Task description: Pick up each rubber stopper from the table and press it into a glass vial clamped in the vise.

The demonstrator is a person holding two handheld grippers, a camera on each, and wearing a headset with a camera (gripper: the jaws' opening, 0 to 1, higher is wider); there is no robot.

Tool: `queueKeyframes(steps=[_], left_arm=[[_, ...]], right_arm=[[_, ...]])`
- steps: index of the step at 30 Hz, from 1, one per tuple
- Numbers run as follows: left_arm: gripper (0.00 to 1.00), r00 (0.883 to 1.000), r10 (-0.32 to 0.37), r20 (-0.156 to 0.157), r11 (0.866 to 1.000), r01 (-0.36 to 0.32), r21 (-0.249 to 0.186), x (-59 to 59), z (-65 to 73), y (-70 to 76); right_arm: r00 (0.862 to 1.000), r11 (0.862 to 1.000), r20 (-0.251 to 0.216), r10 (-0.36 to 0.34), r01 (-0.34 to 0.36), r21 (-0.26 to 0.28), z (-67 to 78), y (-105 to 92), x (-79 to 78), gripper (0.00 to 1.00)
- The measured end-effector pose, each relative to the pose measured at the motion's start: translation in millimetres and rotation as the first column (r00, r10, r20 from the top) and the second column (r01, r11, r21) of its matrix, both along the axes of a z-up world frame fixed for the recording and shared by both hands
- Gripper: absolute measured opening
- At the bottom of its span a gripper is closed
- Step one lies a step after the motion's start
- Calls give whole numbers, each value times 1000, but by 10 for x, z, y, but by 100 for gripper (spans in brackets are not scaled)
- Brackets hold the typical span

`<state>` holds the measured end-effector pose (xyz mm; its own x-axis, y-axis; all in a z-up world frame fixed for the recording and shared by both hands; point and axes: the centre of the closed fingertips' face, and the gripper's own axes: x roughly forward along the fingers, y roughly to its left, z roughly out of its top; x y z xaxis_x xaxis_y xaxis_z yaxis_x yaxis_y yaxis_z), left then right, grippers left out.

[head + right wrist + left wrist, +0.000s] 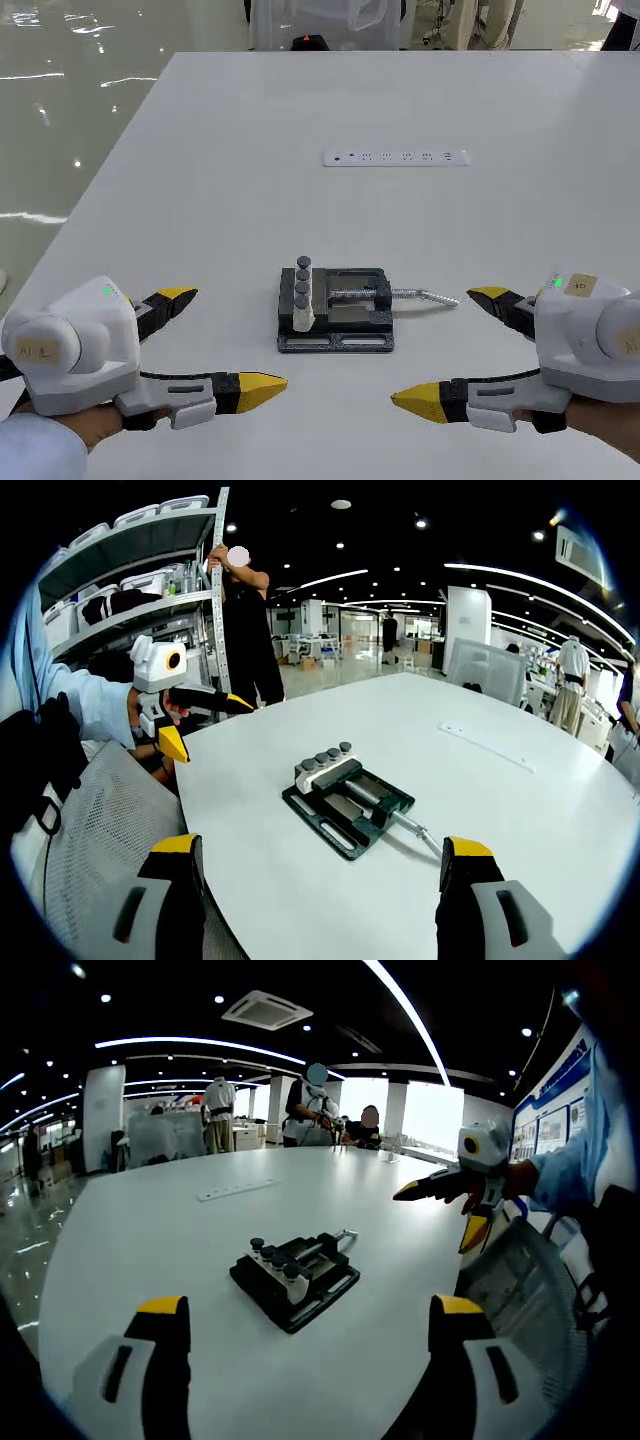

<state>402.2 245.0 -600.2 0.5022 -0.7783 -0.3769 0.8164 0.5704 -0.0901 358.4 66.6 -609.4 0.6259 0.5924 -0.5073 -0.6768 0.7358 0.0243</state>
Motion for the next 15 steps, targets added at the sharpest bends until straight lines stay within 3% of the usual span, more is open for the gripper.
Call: queueKeyframes(steps=[15], left_arm=[[98, 1000, 6, 6, 1000, -6, 5, -49, 8, 65]], right_arm=[[1000, 1000, -2, 18, -18, -14, -2, 37, -12, 99]])
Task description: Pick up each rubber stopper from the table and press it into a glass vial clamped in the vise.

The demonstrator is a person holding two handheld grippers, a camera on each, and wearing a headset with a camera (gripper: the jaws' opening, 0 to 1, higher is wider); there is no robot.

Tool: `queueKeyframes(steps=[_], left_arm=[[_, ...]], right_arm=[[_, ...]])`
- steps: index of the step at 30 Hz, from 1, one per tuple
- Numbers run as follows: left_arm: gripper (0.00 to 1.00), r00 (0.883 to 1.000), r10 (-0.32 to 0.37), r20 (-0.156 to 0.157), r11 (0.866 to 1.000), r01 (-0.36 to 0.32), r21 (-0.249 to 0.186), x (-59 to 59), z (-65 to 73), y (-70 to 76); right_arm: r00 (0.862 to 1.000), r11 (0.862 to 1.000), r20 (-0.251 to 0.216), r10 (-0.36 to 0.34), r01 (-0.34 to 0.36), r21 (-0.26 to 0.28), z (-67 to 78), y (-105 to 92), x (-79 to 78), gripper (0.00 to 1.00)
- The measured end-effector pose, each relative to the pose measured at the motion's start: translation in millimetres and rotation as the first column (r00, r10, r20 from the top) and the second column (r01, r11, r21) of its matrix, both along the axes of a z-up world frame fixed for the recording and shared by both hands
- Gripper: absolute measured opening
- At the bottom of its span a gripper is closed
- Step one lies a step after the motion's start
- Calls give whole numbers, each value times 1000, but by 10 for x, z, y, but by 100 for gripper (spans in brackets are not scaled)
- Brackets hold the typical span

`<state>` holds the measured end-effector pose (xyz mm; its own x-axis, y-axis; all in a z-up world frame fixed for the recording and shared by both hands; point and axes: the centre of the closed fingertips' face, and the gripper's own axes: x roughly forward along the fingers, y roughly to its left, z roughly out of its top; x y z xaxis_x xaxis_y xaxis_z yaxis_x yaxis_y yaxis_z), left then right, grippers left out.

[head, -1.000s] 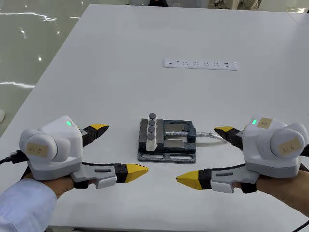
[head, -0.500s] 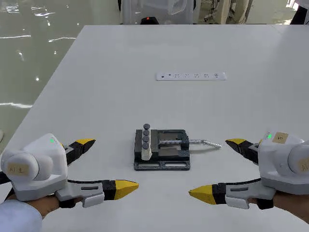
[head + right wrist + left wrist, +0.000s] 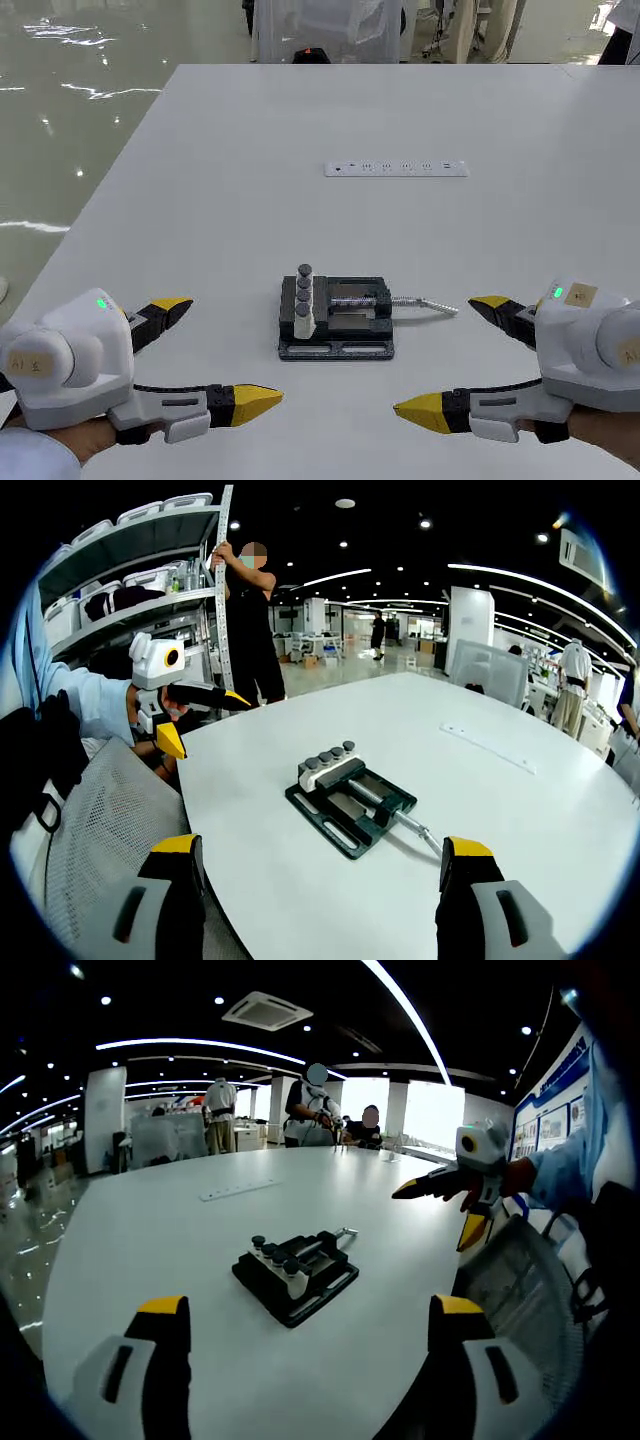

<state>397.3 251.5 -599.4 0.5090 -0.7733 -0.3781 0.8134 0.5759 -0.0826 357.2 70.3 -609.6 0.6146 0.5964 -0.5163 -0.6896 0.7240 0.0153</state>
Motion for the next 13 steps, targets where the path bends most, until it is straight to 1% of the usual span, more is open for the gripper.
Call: queueKeyframes(steps=[13], left_arm=[[97, 1000, 12, -4, 1000, -12, 2, -38, -26, 35]], right_arm=[[1000, 1000, -8, 14, -15, -9, -19, 0, -25, 98]])
